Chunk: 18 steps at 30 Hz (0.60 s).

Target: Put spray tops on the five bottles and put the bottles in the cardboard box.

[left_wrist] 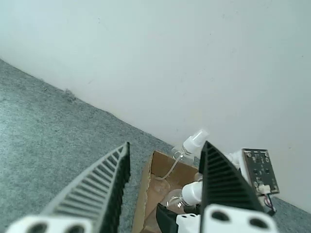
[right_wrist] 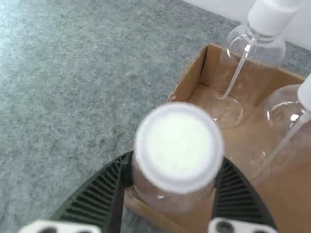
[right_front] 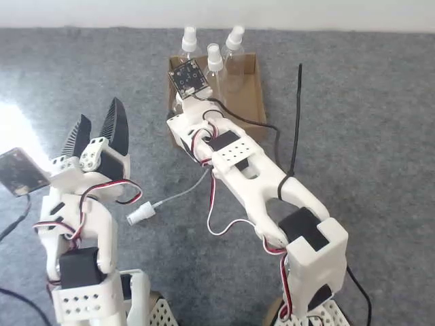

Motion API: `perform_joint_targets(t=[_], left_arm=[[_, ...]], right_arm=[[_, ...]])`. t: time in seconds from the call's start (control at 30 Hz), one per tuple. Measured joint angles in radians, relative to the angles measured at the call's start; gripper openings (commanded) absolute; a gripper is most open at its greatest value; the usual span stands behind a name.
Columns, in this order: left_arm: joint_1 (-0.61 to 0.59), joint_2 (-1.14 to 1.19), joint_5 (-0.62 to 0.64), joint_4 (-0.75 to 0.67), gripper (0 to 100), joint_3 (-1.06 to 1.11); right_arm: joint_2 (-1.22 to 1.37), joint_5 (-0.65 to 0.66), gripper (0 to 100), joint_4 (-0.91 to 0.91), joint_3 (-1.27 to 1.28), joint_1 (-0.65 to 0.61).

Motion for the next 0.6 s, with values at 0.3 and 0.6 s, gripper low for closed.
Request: perform_joint_targets(t=[0.3,0.6], left_arm=[[0.0,0.0,0.0,0.0,22,0.0],[0.0,0.0,0.0,0.0,22,0.0]], right_arm=[[0.0,0.0,20.3,0.032,-0.02,0.0],[0.0,0.0,27.5,0.032,-0.02,0.0]])
